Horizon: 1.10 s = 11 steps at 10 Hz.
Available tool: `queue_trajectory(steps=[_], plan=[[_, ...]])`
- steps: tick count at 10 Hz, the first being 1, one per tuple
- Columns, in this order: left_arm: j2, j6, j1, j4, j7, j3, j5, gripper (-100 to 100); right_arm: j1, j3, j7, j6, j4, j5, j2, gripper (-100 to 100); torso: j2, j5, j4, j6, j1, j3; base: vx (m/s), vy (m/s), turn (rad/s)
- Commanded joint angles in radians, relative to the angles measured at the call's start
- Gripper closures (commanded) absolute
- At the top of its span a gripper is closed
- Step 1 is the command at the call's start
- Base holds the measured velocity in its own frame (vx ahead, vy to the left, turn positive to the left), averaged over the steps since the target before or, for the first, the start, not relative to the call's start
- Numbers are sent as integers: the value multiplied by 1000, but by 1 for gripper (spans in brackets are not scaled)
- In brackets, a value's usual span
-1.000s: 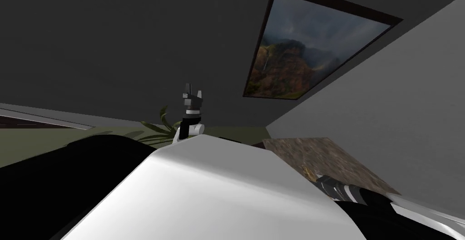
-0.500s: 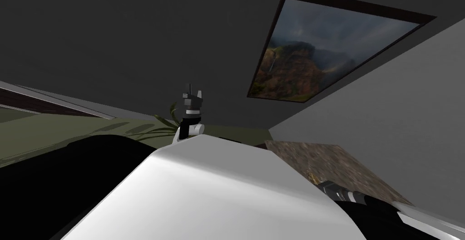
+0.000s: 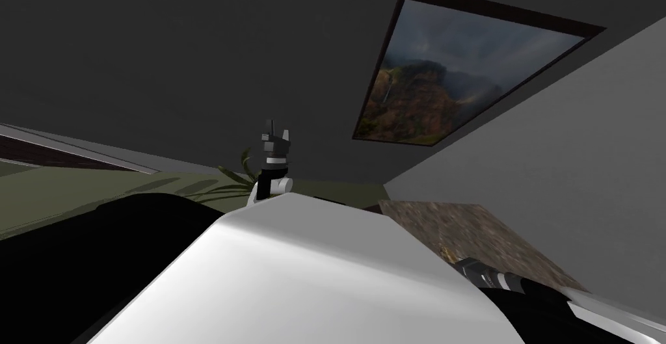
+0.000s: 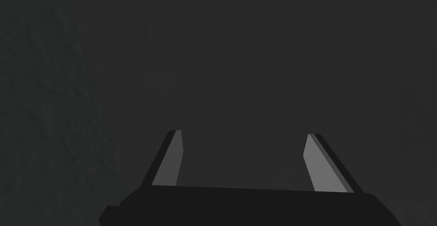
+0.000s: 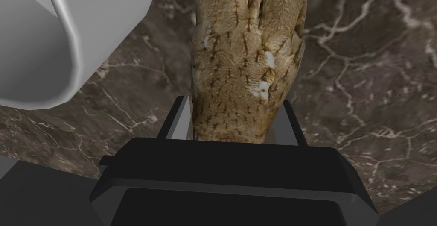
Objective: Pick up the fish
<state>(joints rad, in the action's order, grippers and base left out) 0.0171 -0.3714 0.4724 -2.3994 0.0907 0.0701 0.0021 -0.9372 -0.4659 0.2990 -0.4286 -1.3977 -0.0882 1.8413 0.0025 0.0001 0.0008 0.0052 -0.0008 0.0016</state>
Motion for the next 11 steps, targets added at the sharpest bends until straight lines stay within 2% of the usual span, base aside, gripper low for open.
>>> queue_trajectory(steps=[1, 3, 5, 7, 8, 10, 11], plan=[[0, 0, 0, 0, 0, 0, 0, 0, -6, 11, 11, -2, -10, 1, 20, 100, 0, 0, 0, 0, 0, 0, 59, -6, -334], [0, 0, 0, 0, 0, 0, 0, 0, -14, 32, 31, 0, -35, 5, 55, 100, -3, 0, 0, -2, 0, -1, 78, -11, -240], [0, 0, 0, 0, 0, 0, 0, 0, -14, 32, 31, 0, -35, 5, 55, 100, -4, 0, -1, -3, 0, -2, 46, -4, -35], [0, 0, 0, 0, 0, 0, 0, 0, -27, 64, 61, 3, -72, 10, 108, 100, -3, 1, -1, -1, 0, -2, 84, -12, -369], [0, 0, 0, 0, 0, 0, 0, 0, -27, 64, 61, 3, -72, 10, 108, 100, -4, 1, -1, -1, 1, -2, 73, 12, -134], [0, 0, 0, 0, 0, 0, 0, 0, -39, 95, 91, 5, -109, 15, 161, 100, -5, 1, -1, -2, 2, -3, 101, 0, -322], [0, 0, 0, 0, 0, 0, 0, 0, -39, 95, 91, 5, -109, 15, 161, 100, -6, 2, -1, -3, 2, -4, 78, 6, -102]])
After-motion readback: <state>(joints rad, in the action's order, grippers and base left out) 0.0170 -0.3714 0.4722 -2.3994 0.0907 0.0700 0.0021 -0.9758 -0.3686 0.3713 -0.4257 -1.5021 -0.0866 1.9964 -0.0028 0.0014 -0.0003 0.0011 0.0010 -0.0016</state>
